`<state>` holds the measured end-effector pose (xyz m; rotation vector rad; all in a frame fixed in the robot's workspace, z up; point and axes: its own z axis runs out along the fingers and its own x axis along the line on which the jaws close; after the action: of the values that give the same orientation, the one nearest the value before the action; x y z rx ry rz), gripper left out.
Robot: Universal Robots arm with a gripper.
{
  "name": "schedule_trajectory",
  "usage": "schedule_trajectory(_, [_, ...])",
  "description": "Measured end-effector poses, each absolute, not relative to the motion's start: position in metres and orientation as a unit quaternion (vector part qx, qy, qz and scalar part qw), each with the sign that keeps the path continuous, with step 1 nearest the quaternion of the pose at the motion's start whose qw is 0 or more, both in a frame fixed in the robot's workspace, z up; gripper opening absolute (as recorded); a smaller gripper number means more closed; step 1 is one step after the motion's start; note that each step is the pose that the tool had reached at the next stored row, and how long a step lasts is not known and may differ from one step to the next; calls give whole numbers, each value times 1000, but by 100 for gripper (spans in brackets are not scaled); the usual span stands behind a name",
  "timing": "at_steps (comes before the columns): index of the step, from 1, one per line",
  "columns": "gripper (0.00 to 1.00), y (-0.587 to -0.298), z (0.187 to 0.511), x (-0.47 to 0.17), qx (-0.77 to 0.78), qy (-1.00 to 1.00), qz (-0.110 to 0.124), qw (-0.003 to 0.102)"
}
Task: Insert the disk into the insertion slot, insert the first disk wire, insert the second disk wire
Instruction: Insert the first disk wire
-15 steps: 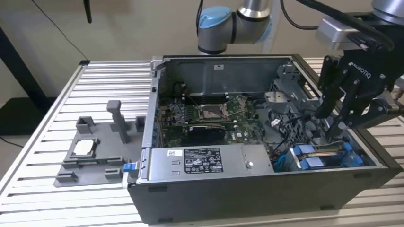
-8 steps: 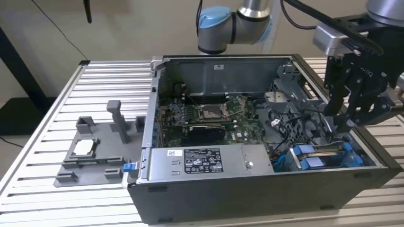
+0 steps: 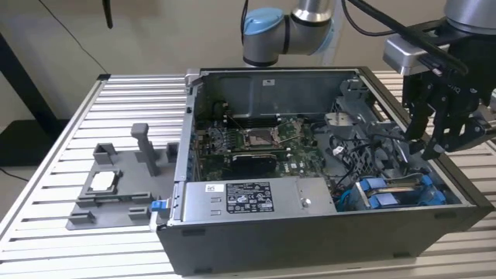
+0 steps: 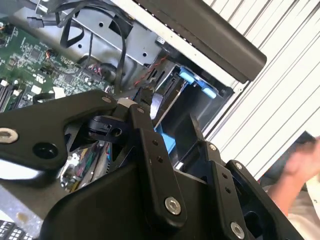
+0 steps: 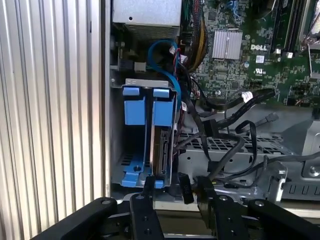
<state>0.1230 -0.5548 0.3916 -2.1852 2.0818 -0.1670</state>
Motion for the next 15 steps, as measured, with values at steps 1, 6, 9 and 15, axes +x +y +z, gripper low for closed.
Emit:
schedule_trajectory(1, [47, -555, 392, 123, -722, 687, -55, 59])
schedule_trajectory(6, [47, -553, 389, 123, -735, 673, -57, 61])
schedule_trajectory(9, [47, -550, 387, 123, -740, 668, -59, 62])
schedule_trajectory(15, [32, -549, 388, 123, -740, 667, -61, 60])
